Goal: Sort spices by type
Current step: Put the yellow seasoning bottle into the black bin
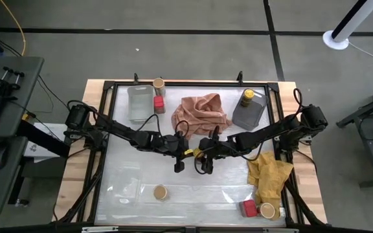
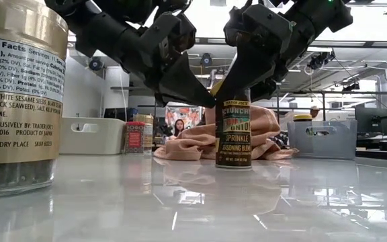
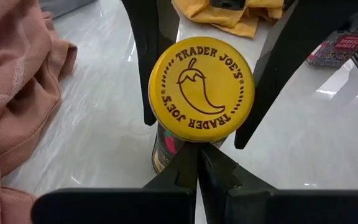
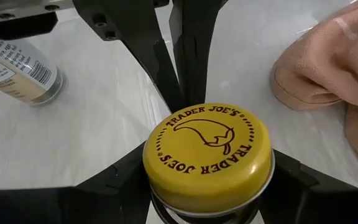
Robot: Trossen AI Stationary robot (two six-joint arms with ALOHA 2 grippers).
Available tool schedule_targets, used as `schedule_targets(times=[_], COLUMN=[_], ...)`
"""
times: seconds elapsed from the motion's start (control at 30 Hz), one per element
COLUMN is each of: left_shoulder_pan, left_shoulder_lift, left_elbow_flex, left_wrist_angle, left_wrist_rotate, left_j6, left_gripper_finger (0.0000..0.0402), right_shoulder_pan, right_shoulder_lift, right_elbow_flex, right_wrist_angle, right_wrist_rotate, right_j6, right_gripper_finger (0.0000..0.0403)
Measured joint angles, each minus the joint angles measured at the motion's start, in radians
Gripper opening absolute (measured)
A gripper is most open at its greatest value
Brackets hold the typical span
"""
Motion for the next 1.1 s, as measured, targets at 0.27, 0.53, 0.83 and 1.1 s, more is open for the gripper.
schedule_targets(times=[0.27,0.53,0.83,1.1], left_shoulder_pan=[0.000,0.000,0.000,0.000], left_shoulder_lift=[-0.008,-0.013,-0.012,-0.040], left_elbow_flex=[0.002,0.004,0.004,0.002], left_wrist_angle=[-0.015,0.008,0.011,-0.019], left_wrist_rotate=[0.008,0.008,0.008,0.007], left_j6=[0.001,0.000,0.000,0.026], left_gripper_finger=[0.0000,0.0000,0.0000,0.0000], right_shoulder_pan=[-0.001,0.000,0.000,0.000], right_shoulder_lift=[0.000,0.005,0.005,0.003], right_elbow_flex=[0.000,-0.003,-0.003,-0.002], right_wrist_angle=[0.004,-0.022,-0.042,-0.040], right_wrist_rotate=[-0.033,-0.086,-0.082,-0.102], right_j6=[-0.013,-0.015,-0.029,-0.045], right_gripper_finger=[0.0232,0.0243,0.0245,0.0245])
